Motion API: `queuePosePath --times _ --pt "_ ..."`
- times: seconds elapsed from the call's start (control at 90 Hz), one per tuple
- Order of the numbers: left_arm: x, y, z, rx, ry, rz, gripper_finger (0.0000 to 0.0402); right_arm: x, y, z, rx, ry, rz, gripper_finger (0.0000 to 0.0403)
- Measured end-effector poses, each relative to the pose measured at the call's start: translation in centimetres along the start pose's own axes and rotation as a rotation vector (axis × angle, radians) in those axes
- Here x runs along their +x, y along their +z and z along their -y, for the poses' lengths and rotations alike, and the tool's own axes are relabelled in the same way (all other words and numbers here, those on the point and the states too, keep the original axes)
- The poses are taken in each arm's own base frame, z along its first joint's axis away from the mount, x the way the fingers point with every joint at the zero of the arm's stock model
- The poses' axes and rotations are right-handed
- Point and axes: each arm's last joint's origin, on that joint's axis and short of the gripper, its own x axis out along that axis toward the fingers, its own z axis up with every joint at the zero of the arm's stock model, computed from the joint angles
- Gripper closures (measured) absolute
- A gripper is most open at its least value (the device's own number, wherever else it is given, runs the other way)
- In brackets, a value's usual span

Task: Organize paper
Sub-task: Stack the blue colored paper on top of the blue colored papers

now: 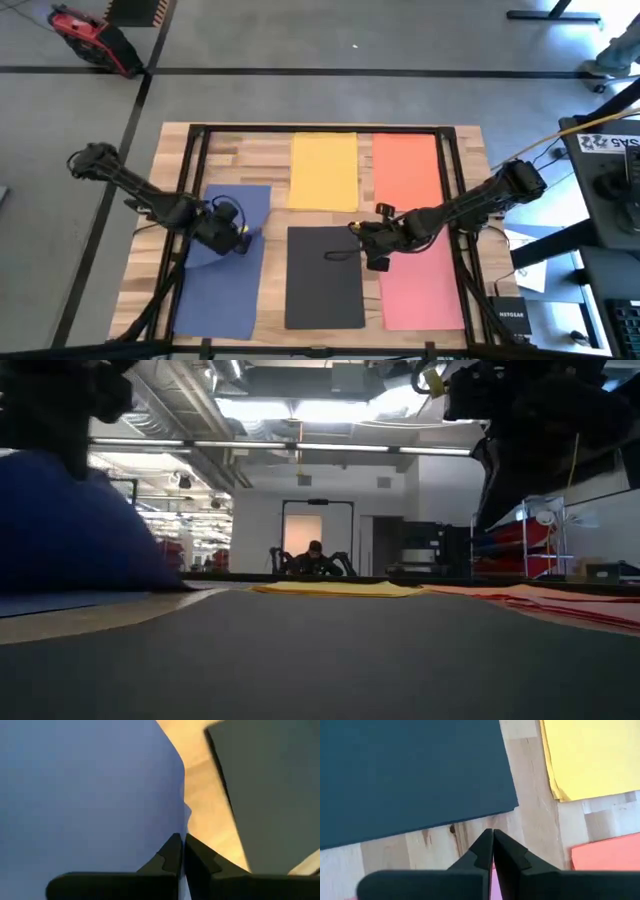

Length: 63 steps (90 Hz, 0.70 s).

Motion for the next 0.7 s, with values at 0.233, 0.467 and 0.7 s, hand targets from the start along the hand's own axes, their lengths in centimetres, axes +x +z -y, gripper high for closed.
queuePosePath --times 0.233,0.467,0.7 --pt "0.9 -4.1 0.5 -0.092 -0.024 -0.004 0.0401 0.0 0.0 -0.1 -0.038 0.022 -0.009 0.0403" --pt "1.5 -7.2 1.5 -0.107 -0.021 -0.035 0.0401 0.0 0.0 -0.1 -0.042 0.029 -0.011 0.0403" --pt "0.7 -9.7 2.9 -0.096 -0.045 -0.075 0.0401 0.0 0.0 -0.1 -0.041 0.037 -0.013 0.0403"
